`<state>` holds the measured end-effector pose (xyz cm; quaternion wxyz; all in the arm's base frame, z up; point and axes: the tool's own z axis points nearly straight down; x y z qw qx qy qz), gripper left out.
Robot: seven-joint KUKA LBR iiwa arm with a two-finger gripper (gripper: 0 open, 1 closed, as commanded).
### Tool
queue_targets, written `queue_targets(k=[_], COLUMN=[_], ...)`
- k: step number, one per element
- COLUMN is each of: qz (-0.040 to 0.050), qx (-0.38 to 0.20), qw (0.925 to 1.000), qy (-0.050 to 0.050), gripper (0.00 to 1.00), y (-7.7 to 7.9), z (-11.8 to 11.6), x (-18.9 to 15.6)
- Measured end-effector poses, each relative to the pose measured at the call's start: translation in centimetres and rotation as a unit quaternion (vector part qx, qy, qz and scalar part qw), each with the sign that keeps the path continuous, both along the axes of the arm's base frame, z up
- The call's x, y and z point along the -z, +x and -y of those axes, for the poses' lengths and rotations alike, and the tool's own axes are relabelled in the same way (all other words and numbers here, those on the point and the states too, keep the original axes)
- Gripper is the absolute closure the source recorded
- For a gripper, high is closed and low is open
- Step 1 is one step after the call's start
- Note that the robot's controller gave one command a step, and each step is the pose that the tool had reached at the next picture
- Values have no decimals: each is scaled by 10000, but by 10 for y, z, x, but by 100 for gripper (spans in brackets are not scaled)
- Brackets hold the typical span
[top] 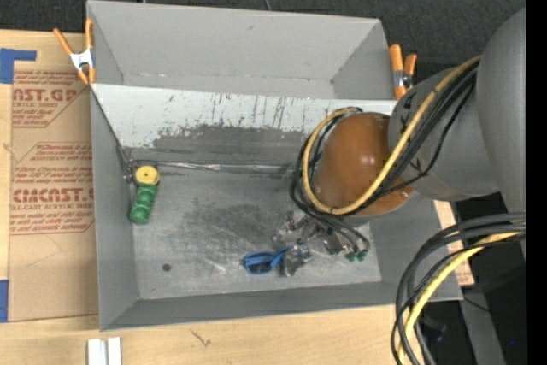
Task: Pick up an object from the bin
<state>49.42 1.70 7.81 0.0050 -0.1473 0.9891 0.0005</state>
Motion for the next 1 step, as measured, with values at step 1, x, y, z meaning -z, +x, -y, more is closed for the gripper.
queue_targets(k=[1], qz=[-2], qx=[110], qw=[9999], qy=[-7], gripper=[100], y=[11], z=[-9], x=[-135])
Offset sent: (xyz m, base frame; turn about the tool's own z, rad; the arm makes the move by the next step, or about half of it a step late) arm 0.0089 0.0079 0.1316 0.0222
